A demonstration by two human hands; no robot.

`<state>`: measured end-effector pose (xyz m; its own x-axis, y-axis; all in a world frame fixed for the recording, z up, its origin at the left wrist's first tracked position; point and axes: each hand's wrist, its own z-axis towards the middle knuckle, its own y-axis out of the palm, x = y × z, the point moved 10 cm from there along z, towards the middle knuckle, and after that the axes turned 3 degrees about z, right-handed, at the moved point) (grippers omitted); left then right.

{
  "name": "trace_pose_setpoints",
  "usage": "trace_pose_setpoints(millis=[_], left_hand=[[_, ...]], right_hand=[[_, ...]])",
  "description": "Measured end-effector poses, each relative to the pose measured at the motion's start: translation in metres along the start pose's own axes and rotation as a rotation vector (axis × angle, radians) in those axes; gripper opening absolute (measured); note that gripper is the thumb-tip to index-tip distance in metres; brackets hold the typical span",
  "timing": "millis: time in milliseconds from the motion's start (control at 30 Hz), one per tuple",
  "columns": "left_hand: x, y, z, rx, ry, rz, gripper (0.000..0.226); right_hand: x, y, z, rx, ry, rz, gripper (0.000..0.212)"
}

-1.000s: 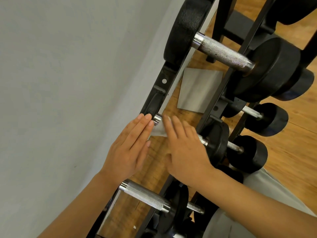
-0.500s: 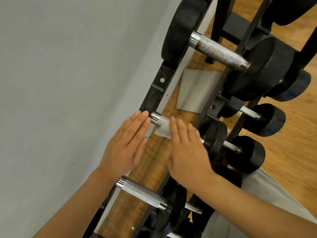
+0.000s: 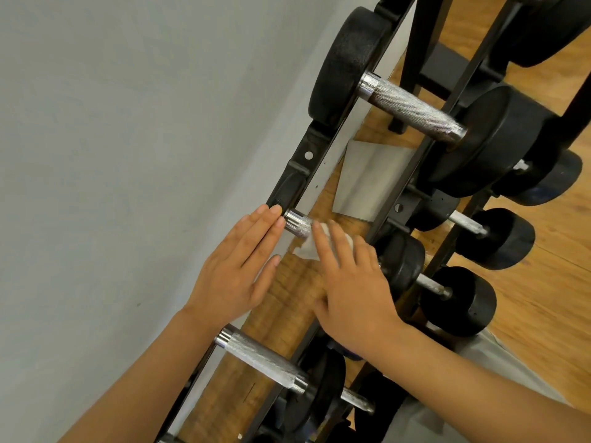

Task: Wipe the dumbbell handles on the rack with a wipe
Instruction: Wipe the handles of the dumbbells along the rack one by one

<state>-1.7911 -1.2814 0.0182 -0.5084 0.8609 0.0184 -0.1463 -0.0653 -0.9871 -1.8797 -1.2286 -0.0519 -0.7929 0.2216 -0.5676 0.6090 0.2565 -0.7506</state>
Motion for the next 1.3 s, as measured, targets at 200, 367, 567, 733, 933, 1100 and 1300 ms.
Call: trace_pose_setpoints(millis=[200, 367, 567, 733, 933, 1100, 1300], left_hand=[[0.0, 0.001, -0.001, 0.007, 0.003, 0.009, 0.049], [0.0, 0.001, 0.0, 0.008, 0.005, 0.01, 0.052], [-0.003, 0.0, -0.001, 0.011, 0.001, -0.007, 0.049], [-0.002, 0.002, -0.001, 0.005, -0.006, 0.007, 0.048], [0.006, 0.002, -0.006, -0.012, -0.141, 0.001, 0.05], [0.006, 0.0, -0.035, -0.017, -0.311, 0.025, 0.053], [0.007, 0.007, -0.054, -0.087, -0.393, 0.085, 0.057]], right_hand=[[-0.013, -0.002, 0.004, -0.108, 0.116, -0.085, 0.098], [-0.042, -0.006, 0.03, 0.099, -0.001, -0.027, 0.096], [0.005, 0.008, -0.008, 0.065, 0.084, -0.221, 0.101], [0.005, 0.001, -0.002, 0.157, 0.001, -0.102, 0.081], [0.001, -0.005, 0.005, 0.077, -0.155, 0.005, 0.07], [0.006, -0.021, 0.01, 0.076, -0.207, 0.174, 0.065], [0.006, -0.074, 0.003, 0.356, -0.322, 0.335, 0.039]])
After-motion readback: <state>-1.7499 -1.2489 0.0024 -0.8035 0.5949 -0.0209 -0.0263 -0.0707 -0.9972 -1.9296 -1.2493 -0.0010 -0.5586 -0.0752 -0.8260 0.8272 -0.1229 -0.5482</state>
